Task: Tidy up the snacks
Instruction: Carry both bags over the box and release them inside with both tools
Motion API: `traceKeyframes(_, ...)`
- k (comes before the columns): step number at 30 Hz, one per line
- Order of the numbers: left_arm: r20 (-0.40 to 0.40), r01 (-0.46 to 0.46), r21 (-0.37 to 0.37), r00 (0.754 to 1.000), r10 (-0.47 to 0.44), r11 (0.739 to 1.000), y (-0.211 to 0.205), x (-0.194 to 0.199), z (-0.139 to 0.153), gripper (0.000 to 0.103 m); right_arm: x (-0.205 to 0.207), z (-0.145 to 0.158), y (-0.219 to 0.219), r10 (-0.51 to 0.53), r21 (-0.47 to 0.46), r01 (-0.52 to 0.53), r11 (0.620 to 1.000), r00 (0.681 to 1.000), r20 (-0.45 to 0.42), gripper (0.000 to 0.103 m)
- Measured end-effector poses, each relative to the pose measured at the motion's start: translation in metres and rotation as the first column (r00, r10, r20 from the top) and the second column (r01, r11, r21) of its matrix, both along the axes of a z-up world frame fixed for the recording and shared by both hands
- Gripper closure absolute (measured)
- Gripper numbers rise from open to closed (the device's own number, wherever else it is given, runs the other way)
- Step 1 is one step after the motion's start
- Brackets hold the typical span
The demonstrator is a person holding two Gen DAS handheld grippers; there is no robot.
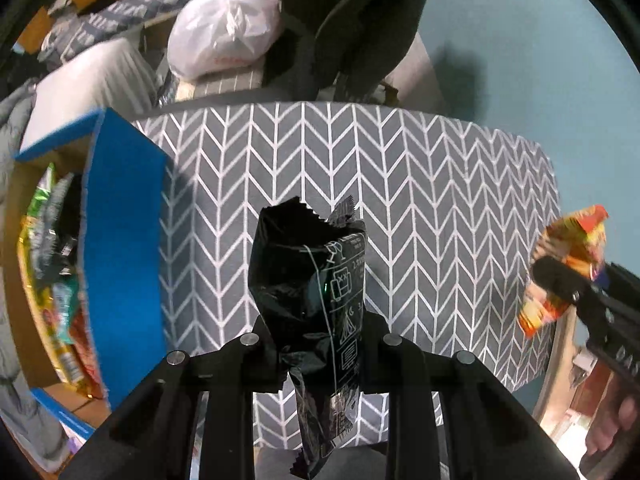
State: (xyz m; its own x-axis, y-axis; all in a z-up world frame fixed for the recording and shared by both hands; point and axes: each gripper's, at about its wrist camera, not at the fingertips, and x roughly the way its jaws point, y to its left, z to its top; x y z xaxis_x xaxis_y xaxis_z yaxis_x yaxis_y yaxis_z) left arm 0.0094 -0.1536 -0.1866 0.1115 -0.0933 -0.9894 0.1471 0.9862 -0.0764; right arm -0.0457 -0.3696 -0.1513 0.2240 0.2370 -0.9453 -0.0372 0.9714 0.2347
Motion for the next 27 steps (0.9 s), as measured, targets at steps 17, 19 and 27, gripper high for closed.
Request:
traceKeyframes(17, 0.154, 0.026, 0.008, 0.988, -0.027, 1.000, 0.048, -0.007, 0.067, 0.078, 0.005, 0.051, 0.048, 0.030, 0.021, -0.032, 0.999, 0.996, 0.084, 0.062)
traceKeyframes(19, 0.163, 0.022, 0.006, 0.986, -0.023, 1.000, 0.054, -0.007, 0.071, 0.078, 0.006, 0.056, 0.056, 0.038, 0.024, -0.040, 0.999, 0.995, 0.094, 0.062)
traceKeyframes(27, 0.195, -0.015, -0.007, 0.981, 0.016, 1.000, 0.092, -0.010, 0.087, 0.078, 0.010, 0.073, 0.092, 0.083, 0.034, -0.088, 0.996, 0.989, 0.122, 0.062)
